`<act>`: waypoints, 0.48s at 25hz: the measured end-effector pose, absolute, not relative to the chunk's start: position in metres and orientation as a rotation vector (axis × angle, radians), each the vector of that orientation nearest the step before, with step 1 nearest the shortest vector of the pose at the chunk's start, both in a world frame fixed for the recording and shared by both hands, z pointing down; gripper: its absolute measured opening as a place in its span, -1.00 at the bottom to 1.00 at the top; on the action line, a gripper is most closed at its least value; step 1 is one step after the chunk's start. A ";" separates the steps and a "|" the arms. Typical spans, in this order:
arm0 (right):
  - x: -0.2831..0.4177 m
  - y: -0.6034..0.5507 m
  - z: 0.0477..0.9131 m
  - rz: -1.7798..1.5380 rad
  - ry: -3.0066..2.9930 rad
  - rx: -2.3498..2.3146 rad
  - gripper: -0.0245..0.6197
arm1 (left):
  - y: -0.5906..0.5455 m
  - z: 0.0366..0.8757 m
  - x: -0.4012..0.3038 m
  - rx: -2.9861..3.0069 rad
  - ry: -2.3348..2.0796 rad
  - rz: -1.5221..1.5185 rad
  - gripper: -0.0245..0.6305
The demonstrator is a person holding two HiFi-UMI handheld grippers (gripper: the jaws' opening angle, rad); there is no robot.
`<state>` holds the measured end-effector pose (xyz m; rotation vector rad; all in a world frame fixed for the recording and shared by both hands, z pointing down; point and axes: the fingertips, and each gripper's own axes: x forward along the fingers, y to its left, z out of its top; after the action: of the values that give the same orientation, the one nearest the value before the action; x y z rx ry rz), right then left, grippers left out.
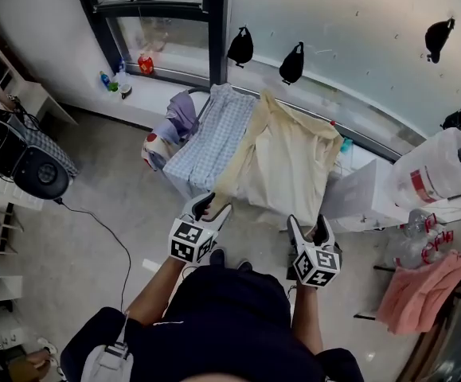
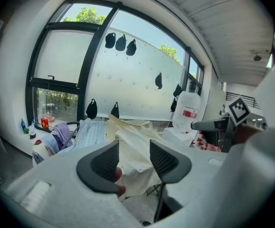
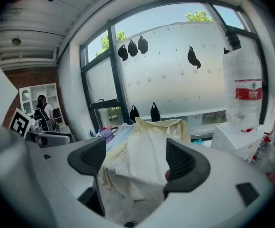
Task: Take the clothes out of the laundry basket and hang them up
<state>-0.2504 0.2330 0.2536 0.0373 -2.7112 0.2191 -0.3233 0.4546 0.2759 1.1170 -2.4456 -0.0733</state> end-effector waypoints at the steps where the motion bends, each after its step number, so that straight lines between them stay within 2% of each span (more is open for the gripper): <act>1: -0.249 0.233 0.254 0.208 -2.710 0.023 0.30 | 0.452 0.275 -0.322 1.120 -2.448 -0.063 -0.33; 4: -0.242 0.231 0.259 0.168 -2.688 0.011 0.23 | 0.445 0.271 -0.316 1.118 -2.457 -0.061 -0.61; 5: -0.239 0.228 0.259 0.166 -2.689 0.030 -0.11 | 0.443 0.269 -0.314 1.112 -2.464 -0.072 -0.82; 6: -0.236 0.225 0.258 0.178 -2.695 0.052 -0.89 | 0.441 0.267 -0.312 1.105 -2.468 -0.083 -0.85; 12: -0.229 0.225 0.263 0.160 -2.669 0.028 -0.93 | 0.434 0.271 -0.305 1.092 -2.462 -0.056 -0.85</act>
<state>-0.2294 0.2245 0.2633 0.0281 -2.6688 0.1604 -0.3053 0.4340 0.2706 1.0923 -2.4617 -0.0561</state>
